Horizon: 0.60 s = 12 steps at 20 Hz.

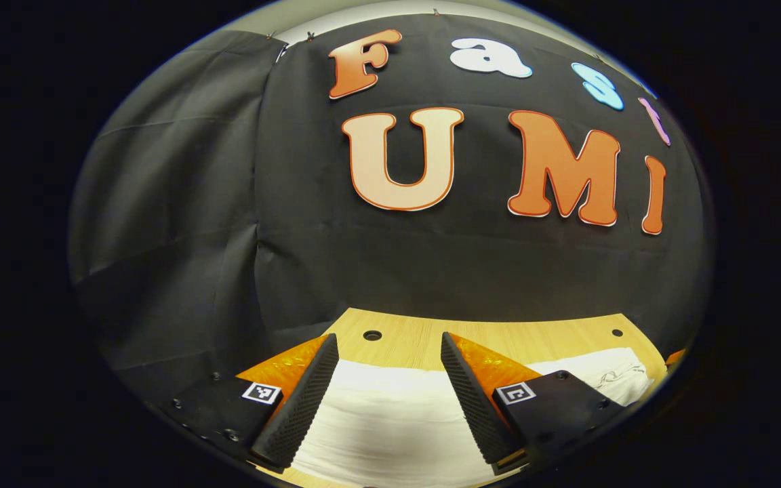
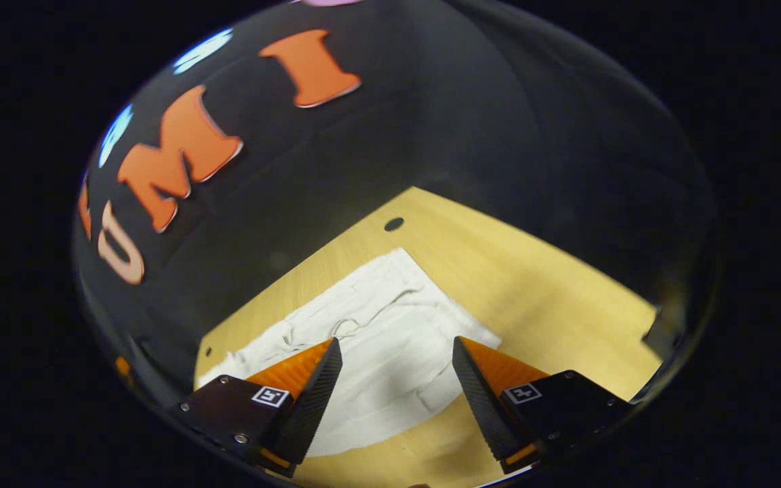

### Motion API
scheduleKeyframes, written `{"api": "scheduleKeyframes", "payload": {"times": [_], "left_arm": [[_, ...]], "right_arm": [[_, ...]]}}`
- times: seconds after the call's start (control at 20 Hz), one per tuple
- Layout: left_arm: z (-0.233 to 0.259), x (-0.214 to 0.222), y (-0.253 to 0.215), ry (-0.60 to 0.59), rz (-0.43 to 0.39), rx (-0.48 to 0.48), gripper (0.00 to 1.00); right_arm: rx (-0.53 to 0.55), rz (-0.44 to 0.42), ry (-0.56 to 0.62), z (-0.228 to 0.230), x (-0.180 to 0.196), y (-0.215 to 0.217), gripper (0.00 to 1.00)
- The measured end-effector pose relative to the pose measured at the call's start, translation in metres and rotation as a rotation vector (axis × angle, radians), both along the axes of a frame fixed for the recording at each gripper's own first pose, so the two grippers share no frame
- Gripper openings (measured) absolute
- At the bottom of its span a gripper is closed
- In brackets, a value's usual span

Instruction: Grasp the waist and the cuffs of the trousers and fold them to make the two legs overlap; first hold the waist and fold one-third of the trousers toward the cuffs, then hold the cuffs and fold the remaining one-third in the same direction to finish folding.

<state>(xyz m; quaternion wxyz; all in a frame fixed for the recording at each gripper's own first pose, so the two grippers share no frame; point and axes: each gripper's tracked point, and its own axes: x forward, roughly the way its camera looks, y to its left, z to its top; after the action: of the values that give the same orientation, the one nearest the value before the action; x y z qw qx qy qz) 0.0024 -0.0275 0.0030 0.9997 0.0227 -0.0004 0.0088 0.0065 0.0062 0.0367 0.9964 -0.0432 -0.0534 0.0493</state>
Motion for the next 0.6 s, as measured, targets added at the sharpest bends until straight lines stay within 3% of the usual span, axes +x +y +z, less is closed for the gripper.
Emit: {"api": "scheduleKeyframes", "payload": {"times": [0.1, 0.25, 0.6], "left_arm": [[0.001, -0.001, 0.003, 0.001, 0.016, 0.009, 0.99], [-0.004, -0.002, 0.005, 0.017, 0.033, -0.024, 1.00], [-0.005, -0.009, 0.010, 0.042, 0.101, -0.058, 0.99]], "right_arm": [[0.135, -0.020, 0.097, -0.017, 0.009, -0.024, 0.98], [0.253, -0.050, 0.179, -0.034, 0.026, -0.046, 0.99], [0.296, -0.028, 0.251, -0.044, 0.054, -0.034, 0.99]]}}
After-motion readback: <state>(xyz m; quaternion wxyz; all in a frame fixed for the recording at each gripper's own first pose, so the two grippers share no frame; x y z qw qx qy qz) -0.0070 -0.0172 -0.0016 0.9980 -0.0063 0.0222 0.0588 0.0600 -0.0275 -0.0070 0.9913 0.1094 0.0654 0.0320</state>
